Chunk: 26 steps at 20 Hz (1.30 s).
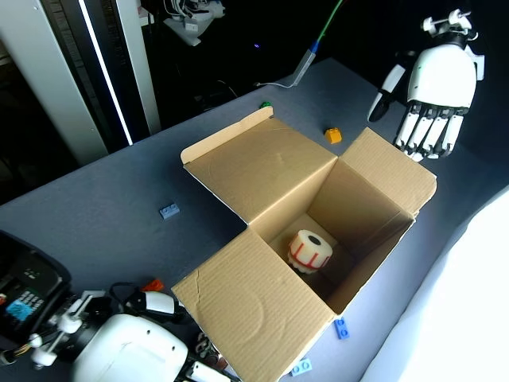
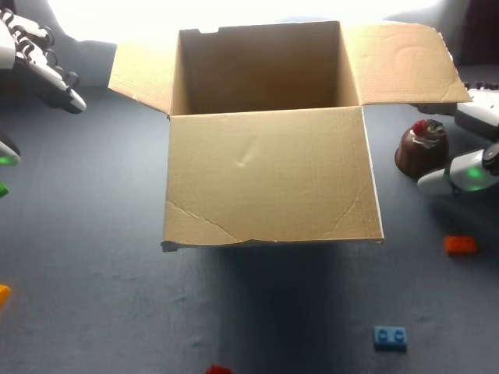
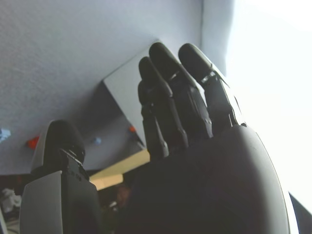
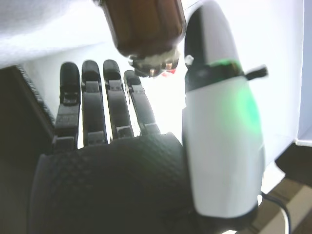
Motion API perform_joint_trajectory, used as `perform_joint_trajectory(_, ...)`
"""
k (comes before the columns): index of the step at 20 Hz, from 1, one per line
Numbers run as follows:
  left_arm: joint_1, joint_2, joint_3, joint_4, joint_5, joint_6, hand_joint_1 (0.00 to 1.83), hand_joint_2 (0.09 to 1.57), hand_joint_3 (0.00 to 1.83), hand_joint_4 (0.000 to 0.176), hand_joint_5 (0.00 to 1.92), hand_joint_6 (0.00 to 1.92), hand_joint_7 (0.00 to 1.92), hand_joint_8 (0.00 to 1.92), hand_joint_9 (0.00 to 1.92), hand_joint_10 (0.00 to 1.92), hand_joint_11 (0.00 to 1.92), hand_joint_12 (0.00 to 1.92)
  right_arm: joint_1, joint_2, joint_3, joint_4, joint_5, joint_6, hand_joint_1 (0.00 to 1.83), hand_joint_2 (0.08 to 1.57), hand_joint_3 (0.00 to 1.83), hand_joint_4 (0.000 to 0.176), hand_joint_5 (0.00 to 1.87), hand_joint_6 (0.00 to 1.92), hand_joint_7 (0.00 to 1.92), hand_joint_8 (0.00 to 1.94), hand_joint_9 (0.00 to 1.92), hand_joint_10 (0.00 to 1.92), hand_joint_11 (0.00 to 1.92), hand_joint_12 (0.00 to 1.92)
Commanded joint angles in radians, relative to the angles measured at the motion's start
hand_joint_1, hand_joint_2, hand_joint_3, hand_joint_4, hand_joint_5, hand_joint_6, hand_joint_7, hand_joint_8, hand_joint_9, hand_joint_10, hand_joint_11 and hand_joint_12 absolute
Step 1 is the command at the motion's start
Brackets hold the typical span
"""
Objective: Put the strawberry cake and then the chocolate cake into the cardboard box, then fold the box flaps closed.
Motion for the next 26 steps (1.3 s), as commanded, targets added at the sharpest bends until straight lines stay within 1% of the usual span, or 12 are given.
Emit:
perform_joint_trajectory(1, 0.002, 0.021, -0.006, -0.085, 0.042, 0.014, 0.57, 1.09, 0.00, 0.000, 0.51, 0.00, 0.70, 0.00, 0.53, 0.64, 0.15, 1.40, 0.013, 0.010, 0.010, -0.001, 0.116, -0.001, 1.04, 0.97, 0.00, 0.000, 0.10, 0.00, 0.24, 0.00, 0.22, 0.00, 0.00, 0.59)
perform_joint_trajectory(3, 0.018, 0.029, -0.019, -0.131, 0.034, 0.063, 0.57, 1.09, 0.00, 0.000, 0.50, 0.00, 0.69, 0.00, 0.52, 0.63, 0.14, 1.39, 0.014, 0.004, 0.015, -0.008, 0.122, -0.003, 1.02, 0.99, 0.01, 0.000, 0.09, 0.00, 0.24, 0.00, 0.22, 0.00, 0.00, 0.59)
perform_joint_trajectory(5, 0.023, 0.031, -0.020, -0.150, 0.025, 0.105, 0.57, 1.09, 0.00, 0.000, 0.50, 0.00, 0.69, 0.00, 0.53, 0.61, 0.17, 1.37, 0.014, 0.003, 0.015, -0.012, 0.128, -0.003, 1.04, 0.99, 0.00, 0.000, 0.12, 0.01, 0.25, 0.00, 0.24, 0.01, 0.00, 0.61)
perform_joint_trajectory(7, 0.040, 0.037, -0.020, -0.175, 0.023, 0.183, 0.56, 1.09, 0.00, 0.000, 0.50, 0.00, 0.68, 0.00, 0.53, 0.61, 0.15, 1.39, 0.014, 0.002, 0.016, -0.014, 0.132, -0.003, 1.01, 1.00, 0.01, 0.000, 0.10, 0.00, 0.23, 0.00, 0.23, 0.00, 0.00, 0.61)
perform_joint_trajectory(9, 0.062, 0.038, -0.016, -0.192, 0.003, 0.219, 0.56, 1.09, 0.00, 0.000, 0.50, 0.00, 0.69, 0.00, 0.53, 0.61, 0.14, 1.42, 0.013, 0.000, 0.018, -0.018, 0.134, -0.004, 1.01, 1.01, 0.01, 0.000, 0.10, 0.00, 0.22, 0.00, 0.22, 0.00, 0.00, 0.59)
perform_joint_trajectory(11, 0.081, 0.036, -0.009, -0.191, -0.035, 0.221, 0.57, 1.09, 0.00, 0.000, 0.49, 0.00, 0.68, 0.00, 0.52, 0.63, 0.12, 1.44, 0.010, -0.006, 0.027, -0.025, 0.138, -0.004, 1.03, 1.02, 0.01, 0.000, 0.11, 0.00, 0.21, 0.00, 0.22, 0.00, 0.00, 0.53)
perform_joint_trajectory(14, 0.094, 0.026, 0.013, -0.186, -0.103, 0.230, 0.57, 1.09, 0.00, 0.000, 0.51, 0.00, 0.69, 0.00, 0.52, 0.64, 0.12, 1.44, 0.006, -0.010, 0.033, -0.025, 0.137, -0.004, 1.02, 1.03, 0.01, 0.000, 0.12, 0.00, 0.22, 0.00, 0.24, 0.01, 0.00, 0.56)
perform_joint_trajectory(15, 0.094, 0.021, 0.029, -0.210, -0.158, 0.230, 0.56, 1.09, 0.00, 0.000, 0.51, 0.00, 0.69, 0.00, 0.52, 0.64, 0.12, 1.44, 0.006, -0.010, 0.033, -0.025, 0.137, -0.004, 1.03, 1.02, 0.00, 0.000, 0.12, 0.00, 0.23, 0.00, 0.25, 0.01, 0.00, 0.59)
perform_joint_trajectory(18, 0.091, 0.021, 0.043, -0.220, -0.224, 0.241, 0.56, 1.10, 0.00, 0.000, 0.49, 0.00, 0.68, 0.00, 0.51, 0.64, 0.11, 1.43, 0.003, -0.010, 0.033, -0.025, 0.139, -0.003, 1.04, 1.03, 0.00, 0.000, 0.13, 0.00, 0.23, 0.00, 0.25, 0.01, 0.00, 0.61)
perform_joint_trajectory(22, 0.093, 0.012, 0.065, -0.214, -0.236, 0.204, 0.56, 1.10, 0.00, 0.000, 0.50, 0.00, 0.69, 0.00, 0.52, 0.63, 0.12, 1.43, -0.005, -0.010, 0.036, -0.027, 0.146, -0.003, 1.04, 1.03, 0.01, 0.000, 0.13, 0.00, 0.22, 0.00, 0.24, 0.00, 0.00, 0.58)
perform_joint_trajectory(23, 0.093, 0.009, 0.070, -0.215, -0.236, 0.192, 0.56, 1.10, 0.00, 0.000, 0.49, 0.00, 0.68, 0.00, 0.51, 0.63, 0.12, 1.43, -0.006, -0.010, 0.037, -0.027, 0.146, -0.003, 1.05, 1.03, 0.00, 0.000, 0.14, 0.00, 0.23, 0.00, 0.25, 0.00, 0.00, 0.61)
perform_joint_trajectory(26, 0.088, 0.002, 0.083, -0.226, -0.258, 0.139, 0.57, 1.09, 0.00, 0.000, 0.50, 0.00, 0.69, 0.00, 0.52, 0.63, 0.12, 1.42, -0.005, -0.010, 0.037, -0.027, 0.148, -0.003, 1.07, 1.04, 0.00, 0.000, 0.17, 0.01, 0.26, 0.00, 0.26, 0.00, 0.00, 0.61)
